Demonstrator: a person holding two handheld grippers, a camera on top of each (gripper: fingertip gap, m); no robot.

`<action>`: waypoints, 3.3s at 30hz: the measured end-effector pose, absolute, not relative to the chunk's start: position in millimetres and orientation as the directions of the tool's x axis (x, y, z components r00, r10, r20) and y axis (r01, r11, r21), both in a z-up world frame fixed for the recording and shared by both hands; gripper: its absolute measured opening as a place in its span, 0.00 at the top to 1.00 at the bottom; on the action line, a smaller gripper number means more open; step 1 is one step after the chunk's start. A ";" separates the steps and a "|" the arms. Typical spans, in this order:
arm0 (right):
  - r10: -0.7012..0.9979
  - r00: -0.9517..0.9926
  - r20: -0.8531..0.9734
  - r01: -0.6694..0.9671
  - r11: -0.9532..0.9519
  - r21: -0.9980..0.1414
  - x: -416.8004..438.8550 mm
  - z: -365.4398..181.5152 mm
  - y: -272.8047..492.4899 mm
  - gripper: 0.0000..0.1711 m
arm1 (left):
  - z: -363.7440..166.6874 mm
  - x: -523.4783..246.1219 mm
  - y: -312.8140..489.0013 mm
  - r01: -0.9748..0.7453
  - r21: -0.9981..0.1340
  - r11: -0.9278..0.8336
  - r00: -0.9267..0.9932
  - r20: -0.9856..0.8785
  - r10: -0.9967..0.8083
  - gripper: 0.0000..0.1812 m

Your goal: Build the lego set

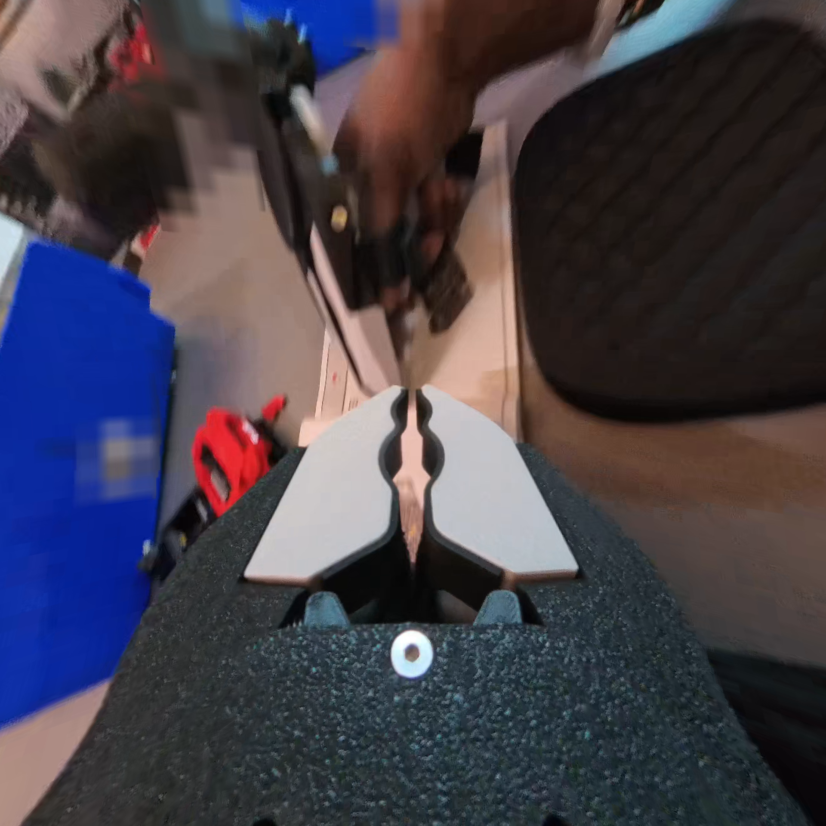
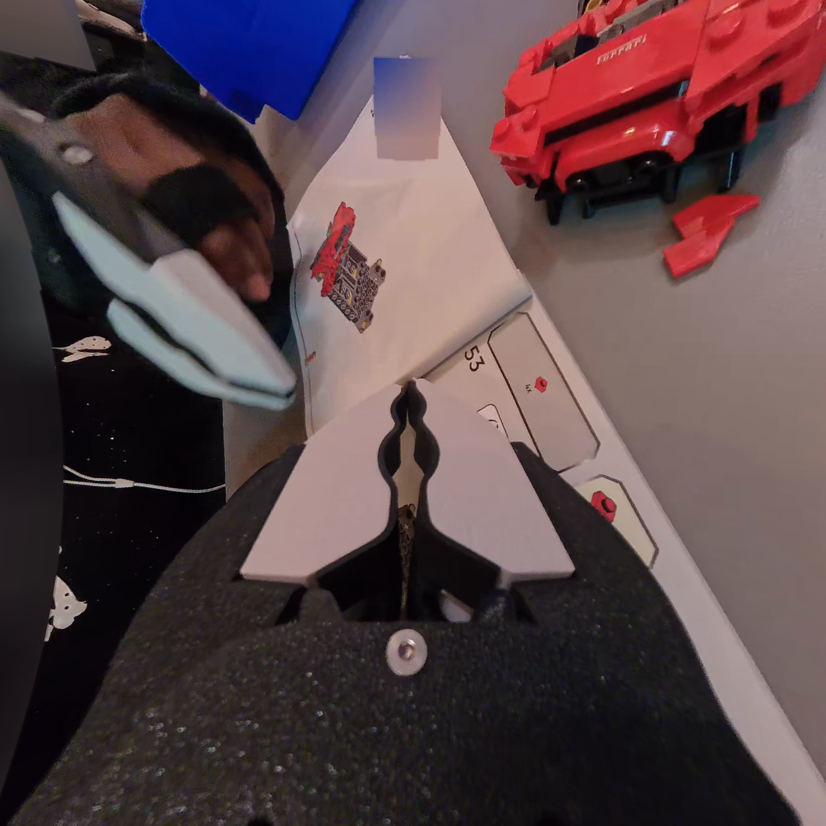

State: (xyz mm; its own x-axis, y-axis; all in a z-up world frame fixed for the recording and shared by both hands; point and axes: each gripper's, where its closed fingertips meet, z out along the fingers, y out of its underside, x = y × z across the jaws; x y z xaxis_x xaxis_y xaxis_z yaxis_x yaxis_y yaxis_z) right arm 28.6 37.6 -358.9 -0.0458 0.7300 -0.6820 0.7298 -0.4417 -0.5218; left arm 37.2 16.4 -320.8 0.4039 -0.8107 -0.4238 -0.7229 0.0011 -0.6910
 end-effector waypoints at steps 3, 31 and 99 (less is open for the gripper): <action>0.745 -0.044 -0.666 0.724 -0.436 -0.535 28.7 -359.4 37.9 1.00 | -334.7 62.8 25.8 -0.795 -0.606 0.028 0.307 -0.442 -0.843 1.00; 0.638 -0.062 -0.767 0.747 -0.480 -0.460 19.3 -352.3 15.3 1.00 | -358.2 31.4 10.6 -0.444 -0.740 -0.506 0.622 0.153 -0.768 1.00; 0.950 -0.309 -0.033 0.638 0.182 -0.748 -53.5 -356.6 -9.3 0.87 | -356.8 -107.0 -12.9 -0.629 -0.641 -0.440 0.763 -0.400 -0.508 1.00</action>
